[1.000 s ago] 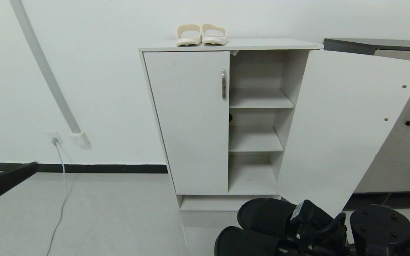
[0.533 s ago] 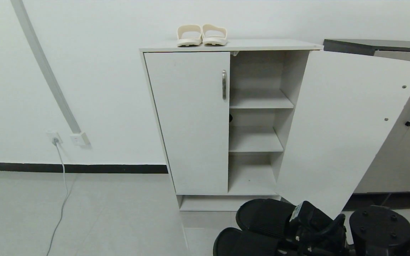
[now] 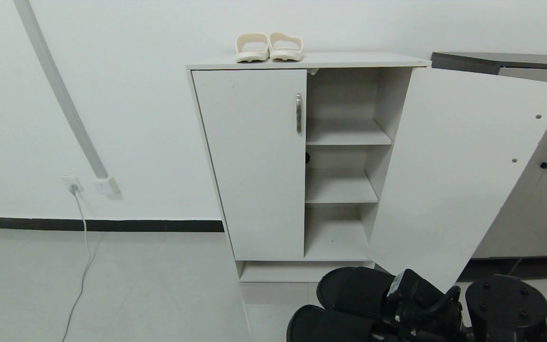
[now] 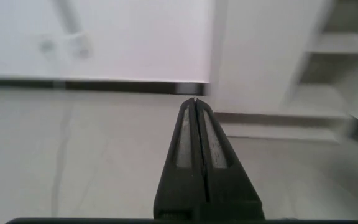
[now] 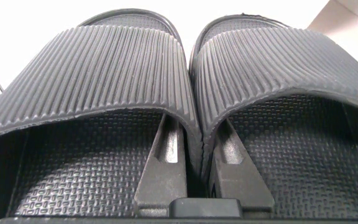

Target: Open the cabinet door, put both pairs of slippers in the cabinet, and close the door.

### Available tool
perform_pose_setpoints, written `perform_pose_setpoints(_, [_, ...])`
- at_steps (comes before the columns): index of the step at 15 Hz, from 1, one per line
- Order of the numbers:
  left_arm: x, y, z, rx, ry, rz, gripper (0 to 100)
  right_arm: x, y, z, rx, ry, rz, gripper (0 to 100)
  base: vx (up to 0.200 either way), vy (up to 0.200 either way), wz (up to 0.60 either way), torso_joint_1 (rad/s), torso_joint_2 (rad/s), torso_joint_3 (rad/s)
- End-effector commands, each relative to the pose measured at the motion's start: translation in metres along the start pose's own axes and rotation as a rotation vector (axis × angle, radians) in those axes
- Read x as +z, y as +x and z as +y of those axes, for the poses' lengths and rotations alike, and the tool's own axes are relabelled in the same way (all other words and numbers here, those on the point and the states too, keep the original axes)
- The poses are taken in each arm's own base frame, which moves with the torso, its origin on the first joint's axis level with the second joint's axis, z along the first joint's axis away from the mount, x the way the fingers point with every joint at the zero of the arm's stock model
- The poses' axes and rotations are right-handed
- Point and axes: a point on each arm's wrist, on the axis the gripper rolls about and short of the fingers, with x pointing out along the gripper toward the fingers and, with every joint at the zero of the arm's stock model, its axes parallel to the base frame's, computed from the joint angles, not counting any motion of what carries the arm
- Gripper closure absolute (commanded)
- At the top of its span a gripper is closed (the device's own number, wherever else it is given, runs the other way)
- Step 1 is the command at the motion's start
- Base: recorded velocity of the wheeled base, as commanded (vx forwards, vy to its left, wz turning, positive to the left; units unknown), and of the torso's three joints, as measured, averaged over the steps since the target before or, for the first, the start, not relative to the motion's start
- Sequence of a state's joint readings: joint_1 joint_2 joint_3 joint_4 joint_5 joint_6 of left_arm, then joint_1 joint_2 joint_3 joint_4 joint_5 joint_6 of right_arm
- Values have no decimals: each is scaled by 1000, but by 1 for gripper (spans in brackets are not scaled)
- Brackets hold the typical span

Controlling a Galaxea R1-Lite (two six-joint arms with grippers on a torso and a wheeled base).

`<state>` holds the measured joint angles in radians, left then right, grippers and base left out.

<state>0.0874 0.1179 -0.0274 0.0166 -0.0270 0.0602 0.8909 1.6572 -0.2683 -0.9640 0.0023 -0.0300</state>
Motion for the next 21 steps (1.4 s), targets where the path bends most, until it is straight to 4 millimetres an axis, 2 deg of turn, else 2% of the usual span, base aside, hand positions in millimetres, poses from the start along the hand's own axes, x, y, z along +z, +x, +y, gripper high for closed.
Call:
perform_pose_setpoints(1, [-6,-1,-1,-66,30,-26,100,-1,0,0,1,-1,2,100,0,0,0,0,0,0])
perform_pose_setpoints(2, [-7,-3,1,-150,37,-59,100,0,0,0,3,-1,1,100,0,0,0,0,0,0])
perform_pose_setpoints(3, [-7,-3,1,-159,26,-59,100,-1,1,1,4,-1,4,100,0,0,0,0,0,0])
perform_pose_setpoints(5, [-9,-7,1,-116,29,-110,100,-3,6,1,2,-1,21,100,0,0,0,0,0,0])
perform_pose_setpoints(8, [-9,-7,1,-113,53,-109,100,10,16,1,-3,-2,-78,100,0,0,0,0,0,0])
perform_pose_setpoints(10, [-9,-7,1,-114,6,-106,100,18,36,-2,-67,23,-109,100,0,0,0,0,0,0])
perform_pose_setpoints(12, [-9,-7,1,-114,3,-106,100,30,79,-1,-322,137,-147,100,0,0,0,0,0,0])
perform_pose_setpoints(14, [-9,-7,1,-114,3,-104,100,37,112,0,-477,192,-175,100,0,0,0,0,0,0])
perform_pose_setpoints(17, [-9,-7,1,-113,3,-106,100,46,157,-10,-715,269,-247,100,0,0,0,0,0,0])
perform_pose_setpoints(18, [-9,-7,1,-113,3,-106,100,46,162,-13,-754,285,-256,100,0,0,0,0,0,0])
perform_pose_setpoints(21, [-9,-7,1,-113,3,-106,100,49,160,-21,-803,299,-269,100,0,-67,0,1,4,-2])
